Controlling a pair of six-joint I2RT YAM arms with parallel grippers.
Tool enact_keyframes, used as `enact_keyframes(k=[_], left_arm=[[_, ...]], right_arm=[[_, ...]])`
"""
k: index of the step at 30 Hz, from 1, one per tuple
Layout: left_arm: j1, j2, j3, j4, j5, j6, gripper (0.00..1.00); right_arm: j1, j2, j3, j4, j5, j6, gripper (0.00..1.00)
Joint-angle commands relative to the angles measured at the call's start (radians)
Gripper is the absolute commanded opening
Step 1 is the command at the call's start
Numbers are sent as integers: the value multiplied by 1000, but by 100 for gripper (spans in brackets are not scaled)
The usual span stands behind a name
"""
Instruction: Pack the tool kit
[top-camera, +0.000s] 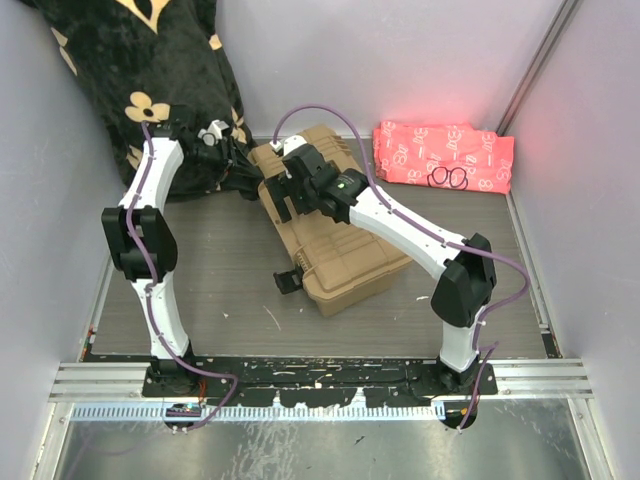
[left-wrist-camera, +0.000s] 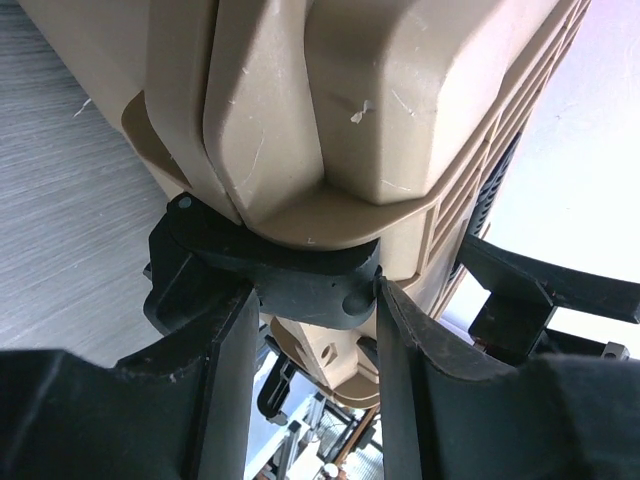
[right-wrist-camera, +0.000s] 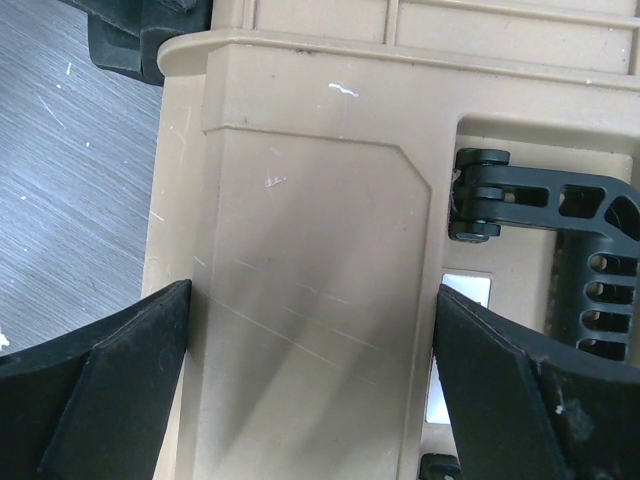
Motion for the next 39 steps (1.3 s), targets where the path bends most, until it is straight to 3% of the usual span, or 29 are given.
enact_keyframes(k=[1, 9, 21, 29, 39], left_arm=[[-47, -20, 70, -105, 94, 81, 0], [-51, -45, -93, -13, 23, 9, 38], [-51, -40, -216, 20, 27, 21, 47], [-51, -94, -385, 283, 41, -63, 68], [-52, -104, -509, 491, 39, -166, 72]], right_arm=[[31, 198, -189, -354, -325, 128, 89], [31, 188, -211, -347, -323, 130, 89], [32, 195, -203, -354, -327, 127, 89], [32, 183, -213, -357, -323, 132, 89], [32, 180, -203, -373, -316, 132, 89]])
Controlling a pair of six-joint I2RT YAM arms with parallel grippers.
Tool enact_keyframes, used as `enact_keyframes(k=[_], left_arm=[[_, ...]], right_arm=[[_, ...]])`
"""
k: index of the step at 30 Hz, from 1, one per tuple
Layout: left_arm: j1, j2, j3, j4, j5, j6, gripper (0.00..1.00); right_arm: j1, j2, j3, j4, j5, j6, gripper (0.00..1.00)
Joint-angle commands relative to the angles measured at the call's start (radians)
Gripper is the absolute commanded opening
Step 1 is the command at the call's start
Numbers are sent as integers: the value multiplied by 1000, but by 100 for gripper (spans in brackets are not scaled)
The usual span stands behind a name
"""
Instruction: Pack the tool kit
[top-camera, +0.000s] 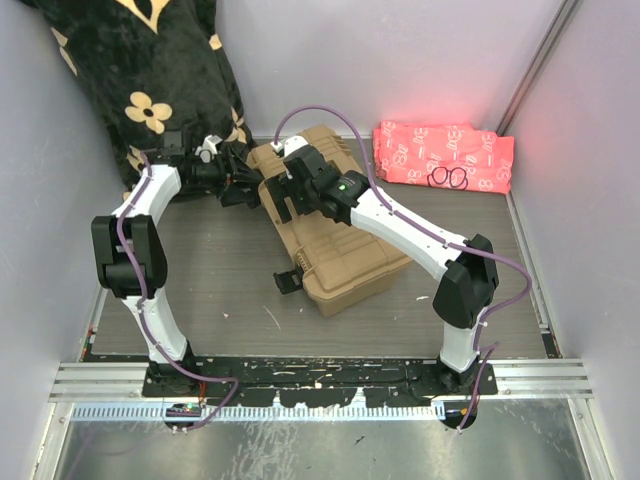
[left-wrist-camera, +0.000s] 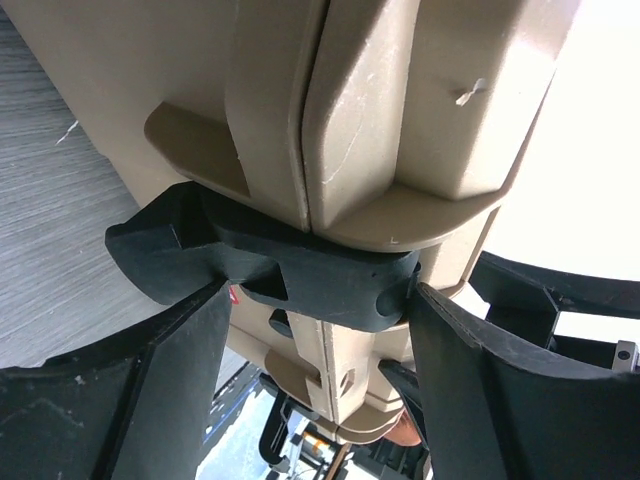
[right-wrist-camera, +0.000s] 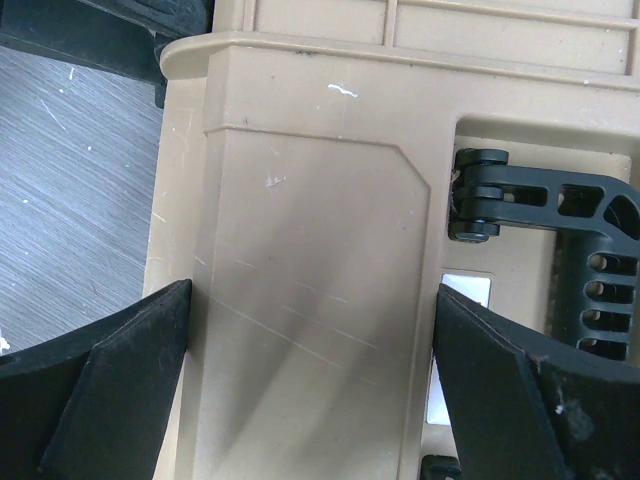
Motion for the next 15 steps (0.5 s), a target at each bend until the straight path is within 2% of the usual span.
enact_keyframes(k=[1, 15], left_arm=[[-73, 50, -91, 55, -24, 10, 72], [-98, 108, -169, 342, -13, -118, 72]], right_arm=[[31, 197, -169, -408, -318, 132, 89], [47, 174, -168, -448, -296, 146, 89]])
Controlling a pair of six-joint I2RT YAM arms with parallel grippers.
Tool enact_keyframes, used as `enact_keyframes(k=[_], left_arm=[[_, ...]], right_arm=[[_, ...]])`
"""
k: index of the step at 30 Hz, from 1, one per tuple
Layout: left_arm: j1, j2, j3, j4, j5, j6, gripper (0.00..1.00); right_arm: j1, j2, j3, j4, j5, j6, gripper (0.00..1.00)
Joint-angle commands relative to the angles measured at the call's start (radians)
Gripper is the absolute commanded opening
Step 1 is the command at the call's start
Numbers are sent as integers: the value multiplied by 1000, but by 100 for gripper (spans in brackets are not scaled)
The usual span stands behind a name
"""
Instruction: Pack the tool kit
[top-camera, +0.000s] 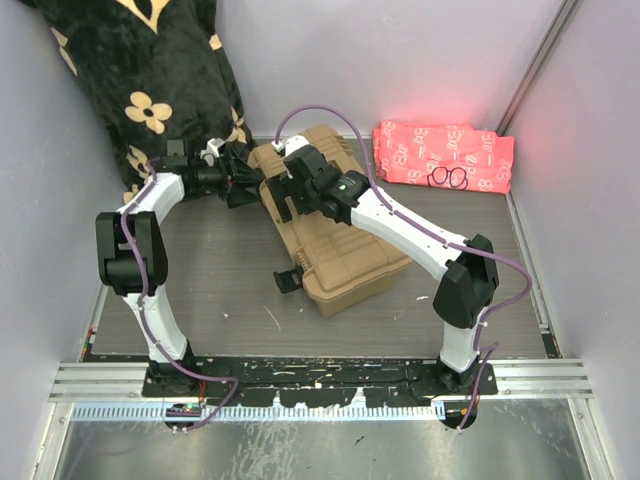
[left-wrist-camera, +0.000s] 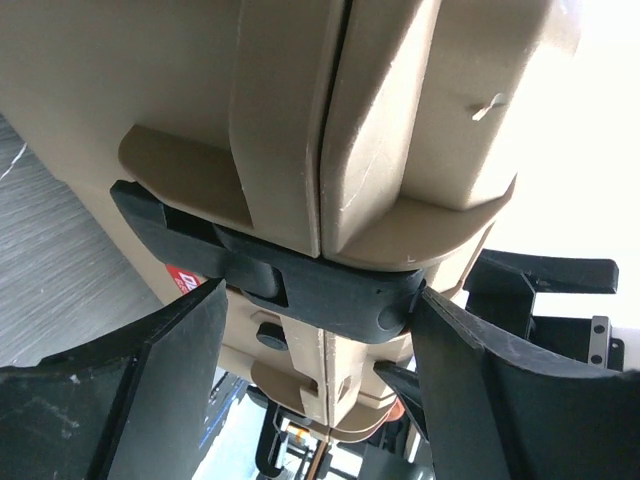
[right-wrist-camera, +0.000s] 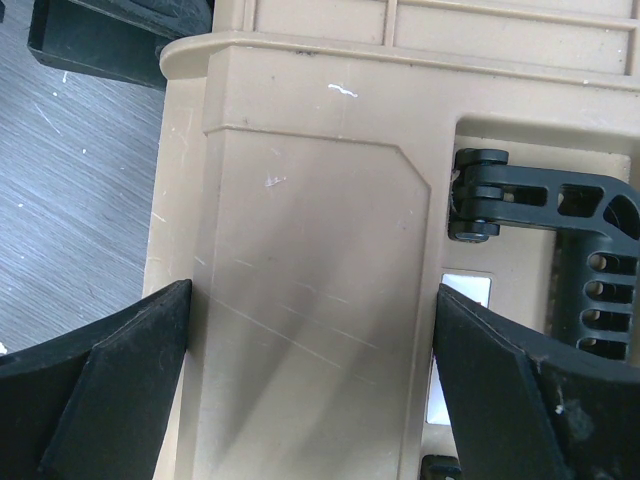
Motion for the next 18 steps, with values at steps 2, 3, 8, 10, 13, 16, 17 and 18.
enact_keyframes(k=[2, 3, 8, 10, 13, 16, 17, 18], left_arm=[[-105, 107, -79, 181, -108, -48, 72], [-105, 113, -81, 207, -107, -62, 72], [-102, 51, -84, 147, -108, 22, 72], [-102, -25, -88, 47, -120, 136, 72], [-91, -144, -111, -68, -136, 259, 73], [-73, -252, -130, -144, -114, 316, 73], [-68, -285, -134, -177, -101, 338, 73], [-66, -313, -139, -209, -84, 361, 73]], right_arm=[[49, 176, -166, -452, -301, 144, 89], [51, 177, -164, -457, -299, 145, 89], [53, 174, -159, -475, -283, 147, 89], [53, 175, -164, -472, -281, 145, 89], [51, 194, -170, -451, -294, 133, 89], [37, 226, -153, -426, -317, 119, 88], [28, 238, -144, -414, -329, 115, 88], [18, 250, -133, -405, -341, 108, 88]])
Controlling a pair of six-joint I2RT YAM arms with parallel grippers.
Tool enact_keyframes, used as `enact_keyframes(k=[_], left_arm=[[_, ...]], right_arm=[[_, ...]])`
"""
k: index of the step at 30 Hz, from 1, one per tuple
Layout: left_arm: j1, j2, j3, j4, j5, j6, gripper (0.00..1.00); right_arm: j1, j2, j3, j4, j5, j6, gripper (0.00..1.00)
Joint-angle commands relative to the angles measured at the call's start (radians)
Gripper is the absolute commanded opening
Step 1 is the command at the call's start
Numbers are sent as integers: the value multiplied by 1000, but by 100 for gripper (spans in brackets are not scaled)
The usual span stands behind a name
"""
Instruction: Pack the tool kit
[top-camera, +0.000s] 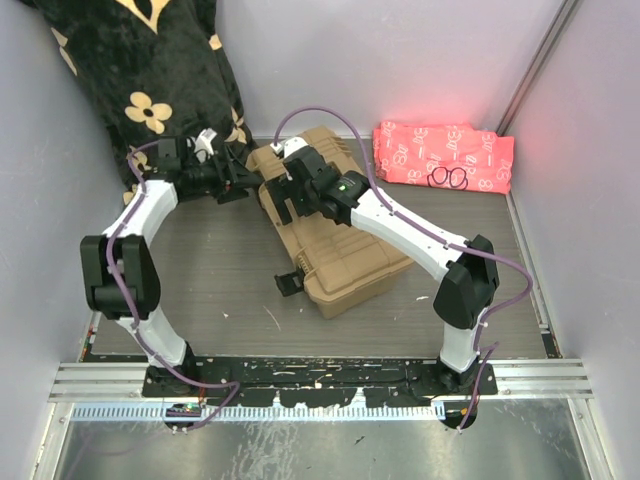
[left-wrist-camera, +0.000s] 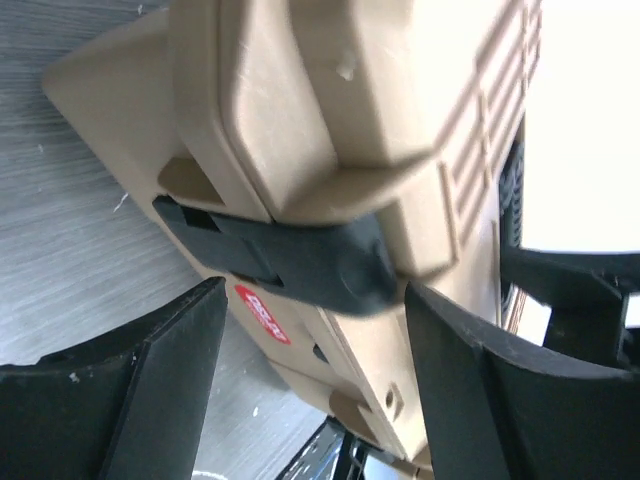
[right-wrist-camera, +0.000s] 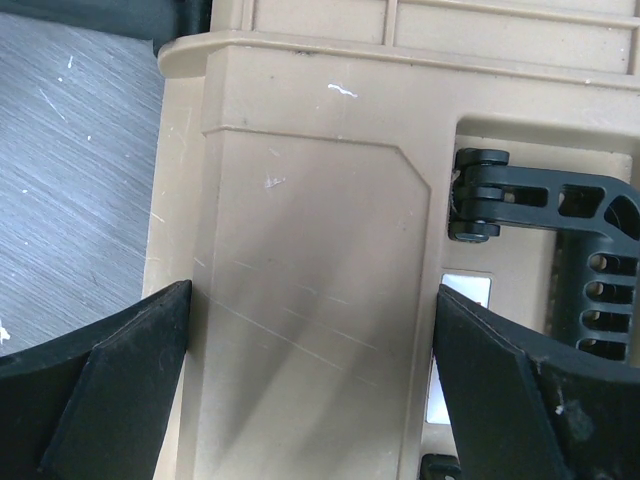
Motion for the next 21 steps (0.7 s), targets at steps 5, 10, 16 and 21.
enact_keyframes(k=[5, 10, 16, 21], left_arm=[[-45, -306, -161, -367, 170, 305, 73], [-45, -414, -271, -389, 201, 330, 72], [-32, -472, -268, -409, 223, 331, 72], [-31, -477, -243, -418, 221, 331, 71]], right_arm=[[-49, 320, -47, -396, -357, 68, 87], [-136, 371, 22, -401, -351, 47, 83], [-221, 441, 111, -424, -329, 24, 77], [-269, 529, 216, -461, -324, 4, 71]])
